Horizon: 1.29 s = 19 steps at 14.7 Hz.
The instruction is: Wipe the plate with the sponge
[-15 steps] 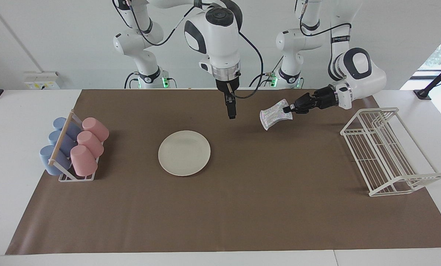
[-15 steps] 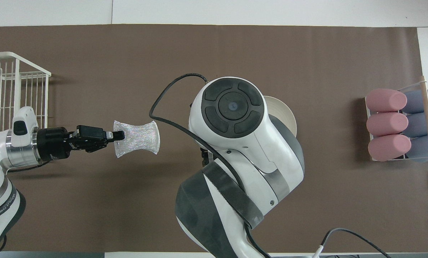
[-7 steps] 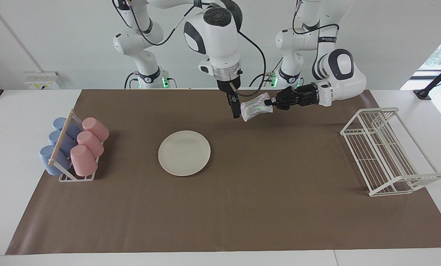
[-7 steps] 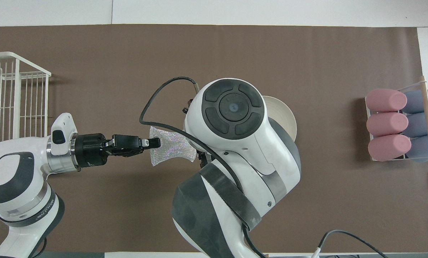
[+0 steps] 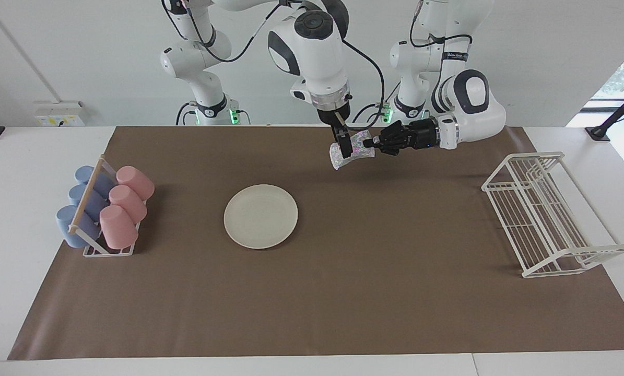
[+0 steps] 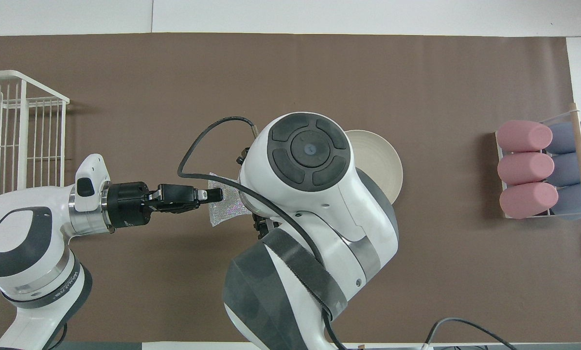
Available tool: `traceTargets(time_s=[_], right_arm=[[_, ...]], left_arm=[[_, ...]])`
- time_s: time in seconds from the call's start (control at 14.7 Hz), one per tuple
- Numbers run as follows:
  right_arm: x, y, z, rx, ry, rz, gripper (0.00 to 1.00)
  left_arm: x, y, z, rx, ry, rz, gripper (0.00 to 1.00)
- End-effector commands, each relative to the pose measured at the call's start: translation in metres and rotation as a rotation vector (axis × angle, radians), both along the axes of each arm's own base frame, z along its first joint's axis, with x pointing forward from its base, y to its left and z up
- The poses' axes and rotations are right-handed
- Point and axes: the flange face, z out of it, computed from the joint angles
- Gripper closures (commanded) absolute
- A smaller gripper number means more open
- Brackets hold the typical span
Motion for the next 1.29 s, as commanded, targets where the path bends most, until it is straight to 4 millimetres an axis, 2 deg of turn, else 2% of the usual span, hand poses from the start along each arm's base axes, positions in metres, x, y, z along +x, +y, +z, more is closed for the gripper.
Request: traceTargets(time_s=[0.0,0.34,0.41,0.48,0.61,0.68,0.81,0.88,0.95,1.22], right_arm=[[-0.0058,-0.0009,-0.0120,0.028,-0.011,0.001,0.00],[-0.0094,0.0016,-0.0129,0.054,-0.003,-0.012,0.01],[-0.0097,0.0015,-0.0132,0.052,0.000,-0.013,0.06],[-0.0107,0.0021,-0.0137,0.049,0.004,-0.013,0.16],[-0.0109,0.0020,-0.0125,0.051,0.007,-0.027,0.43],[-0.0116,0.0028,-0.0125,0.051,0.007,-0.027,0.52],[-0.0112,0.0019,-0.0134,0.049,0.011,-0.033,0.79],[-0.0111,0.0020,-0.0127,0.050,0.009,-0.033,0.96],[-0.0112,0.0019,-0.0128,0.050,0.010,-0.031,1.00],[-0.0096,-0.0003,-0.0131,0.049,0.014,-0.036,1.00]], left_arm=[[-0.0092,0.0041,0.0033,-0.029,-0.014,0.010,1.00],[-0.0092,0.0026,0.0023,-0.026,-0.014,0.011,1.00],[-0.0091,0.0024,0.0030,-0.026,-0.016,0.009,1.00],[-0.0093,0.0018,0.0030,-0.026,-0.016,0.007,1.00],[-0.0098,0.0017,0.0024,-0.026,-0.014,0.006,1.00],[-0.0096,0.0014,0.0032,-0.028,-0.016,0.005,1.00],[-0.0099,-0.0001,0.0029,-0.025,-0.016,0.004,1.00],[-0.0097,0.0009,0.0031,-0.027,-0.016,0.005,1.00],[-0.0098,0.0008,0.0032,-0.028,-0.016,0.003,1.00],[-0.0109,-0.0003,0.0035,-0.031,-0.021,-0.003,1.00]])
